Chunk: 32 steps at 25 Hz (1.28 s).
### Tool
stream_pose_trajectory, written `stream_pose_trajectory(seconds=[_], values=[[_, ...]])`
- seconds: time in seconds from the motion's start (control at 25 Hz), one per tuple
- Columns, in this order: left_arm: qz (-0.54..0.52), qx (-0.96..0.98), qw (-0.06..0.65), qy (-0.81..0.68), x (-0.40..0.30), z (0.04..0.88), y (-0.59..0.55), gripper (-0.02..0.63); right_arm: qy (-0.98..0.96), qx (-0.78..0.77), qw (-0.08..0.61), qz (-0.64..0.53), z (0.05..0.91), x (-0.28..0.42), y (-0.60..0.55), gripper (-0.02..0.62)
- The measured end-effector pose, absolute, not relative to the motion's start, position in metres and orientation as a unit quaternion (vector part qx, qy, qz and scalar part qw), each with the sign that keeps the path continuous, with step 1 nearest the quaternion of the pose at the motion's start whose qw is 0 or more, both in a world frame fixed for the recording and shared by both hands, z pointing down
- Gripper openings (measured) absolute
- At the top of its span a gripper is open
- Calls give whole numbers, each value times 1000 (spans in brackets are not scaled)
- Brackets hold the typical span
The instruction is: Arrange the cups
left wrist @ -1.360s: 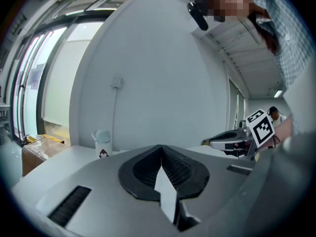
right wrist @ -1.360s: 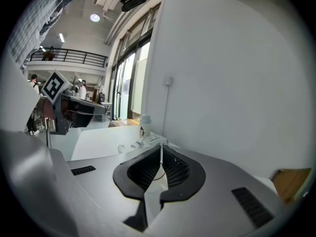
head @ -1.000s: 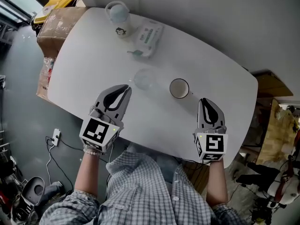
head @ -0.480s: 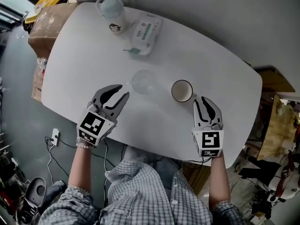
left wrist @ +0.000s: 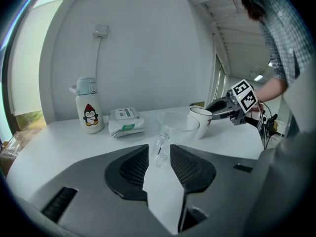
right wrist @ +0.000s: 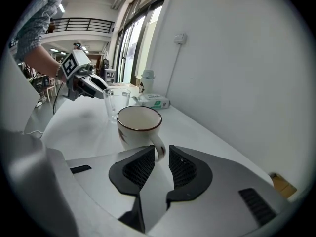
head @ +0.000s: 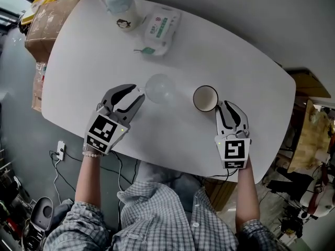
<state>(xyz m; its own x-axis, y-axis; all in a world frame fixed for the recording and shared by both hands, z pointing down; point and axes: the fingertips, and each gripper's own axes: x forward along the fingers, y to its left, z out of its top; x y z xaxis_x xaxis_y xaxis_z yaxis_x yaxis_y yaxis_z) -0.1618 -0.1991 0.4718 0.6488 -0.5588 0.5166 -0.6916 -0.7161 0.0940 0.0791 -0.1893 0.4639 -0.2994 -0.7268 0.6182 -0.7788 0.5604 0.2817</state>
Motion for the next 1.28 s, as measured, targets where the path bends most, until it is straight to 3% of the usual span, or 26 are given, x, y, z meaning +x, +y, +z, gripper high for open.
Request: stream_pose_trajectory(seconds=[0.24,0.32,1.28], values=[[238,899,126,-345,-159,473,-205,113,-801,475,364,29,466,77,-189,83],[241,896,123,-351,-160,473,-207,77,-799,480,361,29,466,78,-189,69],[235,898,158,-337,-145,475,-170,52,-790,497,342,114,469,51,-137,64]])
